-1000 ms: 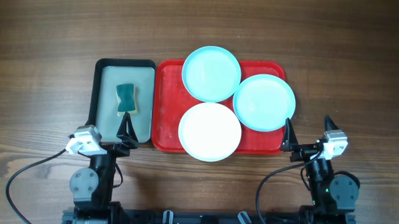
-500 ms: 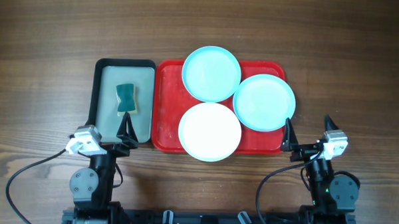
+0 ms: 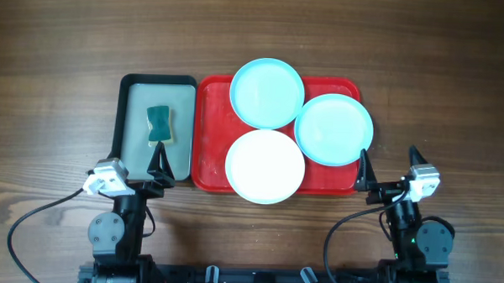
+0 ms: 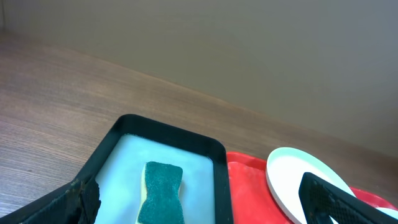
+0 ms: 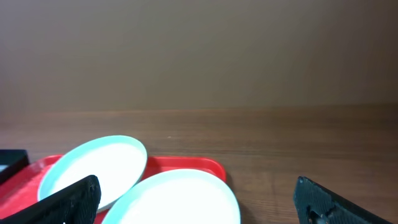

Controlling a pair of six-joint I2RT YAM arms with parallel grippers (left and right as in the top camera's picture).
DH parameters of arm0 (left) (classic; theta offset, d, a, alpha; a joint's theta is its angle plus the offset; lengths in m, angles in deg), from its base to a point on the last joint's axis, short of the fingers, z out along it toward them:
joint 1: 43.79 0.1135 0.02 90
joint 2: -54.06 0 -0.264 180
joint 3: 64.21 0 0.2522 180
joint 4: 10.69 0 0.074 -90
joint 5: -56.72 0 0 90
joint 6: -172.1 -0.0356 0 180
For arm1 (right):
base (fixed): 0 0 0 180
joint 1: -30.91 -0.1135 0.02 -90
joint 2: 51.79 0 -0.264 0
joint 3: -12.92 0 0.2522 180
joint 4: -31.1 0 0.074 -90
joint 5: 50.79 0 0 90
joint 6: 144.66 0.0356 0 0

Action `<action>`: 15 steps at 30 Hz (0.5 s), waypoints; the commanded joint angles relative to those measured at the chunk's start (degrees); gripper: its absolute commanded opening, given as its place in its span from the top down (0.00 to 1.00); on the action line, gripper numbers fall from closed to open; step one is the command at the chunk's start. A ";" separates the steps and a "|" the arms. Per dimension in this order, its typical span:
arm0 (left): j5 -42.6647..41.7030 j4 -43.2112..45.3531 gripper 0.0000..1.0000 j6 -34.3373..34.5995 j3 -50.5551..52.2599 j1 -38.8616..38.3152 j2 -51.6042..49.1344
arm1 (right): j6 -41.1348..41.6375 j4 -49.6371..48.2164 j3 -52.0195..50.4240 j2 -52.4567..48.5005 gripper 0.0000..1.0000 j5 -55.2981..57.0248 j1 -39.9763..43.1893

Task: Clean dirty plates on tray and stack at the side

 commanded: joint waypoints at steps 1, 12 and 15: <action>-0.09 -0.31 0.00 -0.96 0.22 0.50 0.31 | 2.71 -0.59 -0.07 0.09 0.00 -2.67 -0.35; -0.09 -0.31 0.00 -0.96 0.22 0.50 0.31 | 2.73 -0.90 -0.07 0.09 0.00 -2.69 -0.35; -0.09 -0.31 0.00 -0.96 0.22 0.50 0.31 | 2.71 -0.90 -0.07 0.09 0.00 -2.69 -0.35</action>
